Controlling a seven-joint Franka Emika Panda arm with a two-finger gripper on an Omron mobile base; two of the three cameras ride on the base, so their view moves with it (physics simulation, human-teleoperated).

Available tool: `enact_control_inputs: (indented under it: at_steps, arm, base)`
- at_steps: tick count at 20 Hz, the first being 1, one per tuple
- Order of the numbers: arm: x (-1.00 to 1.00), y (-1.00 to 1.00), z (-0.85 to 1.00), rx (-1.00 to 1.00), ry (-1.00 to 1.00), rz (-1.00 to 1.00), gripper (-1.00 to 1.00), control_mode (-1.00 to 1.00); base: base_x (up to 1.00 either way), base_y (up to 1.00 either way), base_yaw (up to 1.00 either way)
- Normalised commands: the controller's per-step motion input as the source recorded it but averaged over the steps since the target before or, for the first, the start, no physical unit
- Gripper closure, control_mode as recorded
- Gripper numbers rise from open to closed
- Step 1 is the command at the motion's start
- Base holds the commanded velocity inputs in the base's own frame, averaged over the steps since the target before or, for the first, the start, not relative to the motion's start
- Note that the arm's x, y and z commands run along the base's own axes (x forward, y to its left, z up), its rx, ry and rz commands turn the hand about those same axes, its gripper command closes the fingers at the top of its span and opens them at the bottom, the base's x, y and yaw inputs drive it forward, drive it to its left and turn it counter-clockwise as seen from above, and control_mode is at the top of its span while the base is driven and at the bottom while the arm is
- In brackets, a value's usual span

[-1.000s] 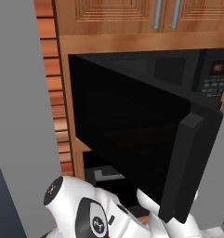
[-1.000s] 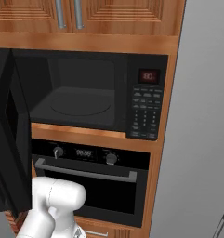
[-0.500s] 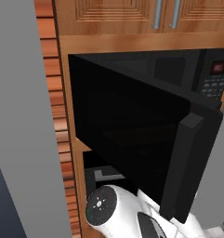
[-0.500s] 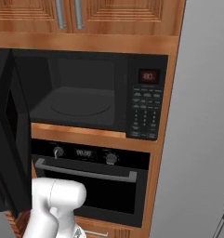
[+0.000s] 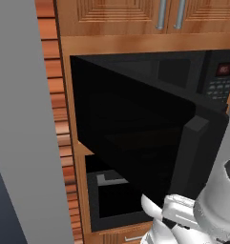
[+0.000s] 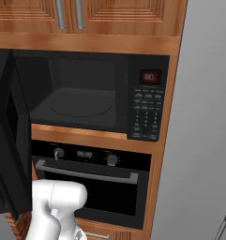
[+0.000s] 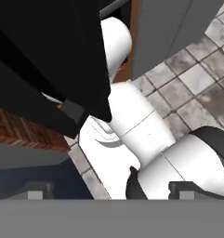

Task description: Place the sponge inside the microwave to prepare for sanitizing.

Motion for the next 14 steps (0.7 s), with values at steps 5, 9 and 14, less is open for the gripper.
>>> enact_control_inputs:
  at_steps: [5,9,14]
  arm:
    - [-0.51,-0.77,0.02,0.42,-0.17,0.37,-1.00,-1.00]
    - [-0.55,-0.56,0.00,0.35,-0.14,0.29,-1.00,-1.00]
    - [-0.13,-0.81,0.01,0.43,-0.01,0.13,-1.00,-1.00]
  base:
    - [0.00,0.00,0.00]
    - [0.00,0.00,0.00]
    - [0.00,0.00,0.00]
